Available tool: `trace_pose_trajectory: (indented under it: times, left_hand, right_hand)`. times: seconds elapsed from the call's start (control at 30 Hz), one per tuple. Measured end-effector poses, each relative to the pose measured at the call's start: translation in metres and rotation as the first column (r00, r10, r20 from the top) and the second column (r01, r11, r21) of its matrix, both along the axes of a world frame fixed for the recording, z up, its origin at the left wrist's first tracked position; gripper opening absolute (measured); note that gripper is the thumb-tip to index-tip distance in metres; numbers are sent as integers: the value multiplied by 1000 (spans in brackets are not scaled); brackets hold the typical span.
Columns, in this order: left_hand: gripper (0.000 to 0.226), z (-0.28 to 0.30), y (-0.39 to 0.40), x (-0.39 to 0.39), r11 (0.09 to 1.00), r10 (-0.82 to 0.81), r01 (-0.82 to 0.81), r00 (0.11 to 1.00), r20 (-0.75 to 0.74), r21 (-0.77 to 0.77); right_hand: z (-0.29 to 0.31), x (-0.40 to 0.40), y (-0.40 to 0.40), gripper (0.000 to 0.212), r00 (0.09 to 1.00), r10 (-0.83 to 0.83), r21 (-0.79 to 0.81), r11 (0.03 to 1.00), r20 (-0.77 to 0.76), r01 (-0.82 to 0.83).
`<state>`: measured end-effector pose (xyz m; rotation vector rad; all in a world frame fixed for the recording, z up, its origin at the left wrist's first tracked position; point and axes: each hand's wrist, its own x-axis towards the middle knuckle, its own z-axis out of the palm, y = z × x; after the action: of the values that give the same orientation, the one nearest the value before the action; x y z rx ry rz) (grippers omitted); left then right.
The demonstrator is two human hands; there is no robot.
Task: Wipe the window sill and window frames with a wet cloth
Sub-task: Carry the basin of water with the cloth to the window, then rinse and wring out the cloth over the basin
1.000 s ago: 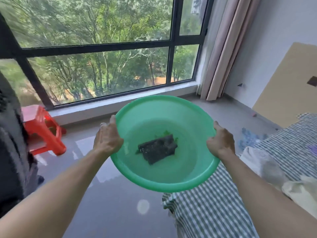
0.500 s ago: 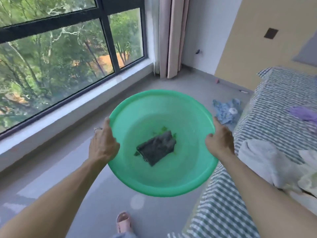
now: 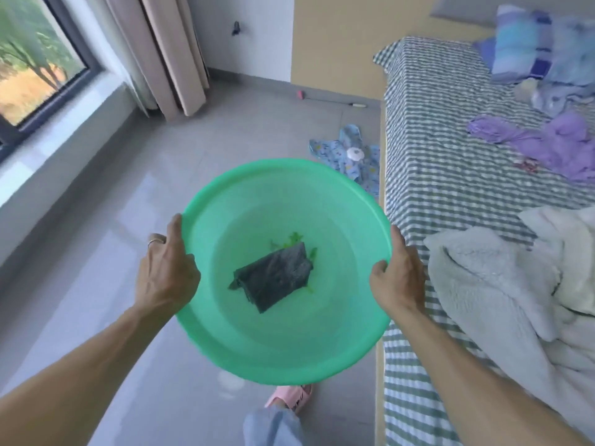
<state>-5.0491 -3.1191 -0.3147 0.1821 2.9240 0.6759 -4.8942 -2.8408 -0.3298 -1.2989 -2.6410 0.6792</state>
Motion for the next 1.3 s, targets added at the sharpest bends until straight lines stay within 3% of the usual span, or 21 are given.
trace_pose_trajectory:
  times: [0.43,0.87,1.07,1.3]
  left_hand:
    - [61,-259,127,-156,962,-272,270,961,50,47]
    - [58,-516,210,-226,897,-441,439,896,49,46]
    - [59,-587,230,-227,878,-477,475,878,34,61]
    - [60,-613,251,-229,869,-494,494,869,-5,38]
  right_hand:
    - [-253,-87,62,66,953,-281,1,959,116,283]
    - [-519,-122,105,65,883,-450,7,891,132,453]
    - [-580,-118,120,65,870,-478,41,878,120,477]
    - [-598,-120,135,62,859,-506,88,862,84,499]
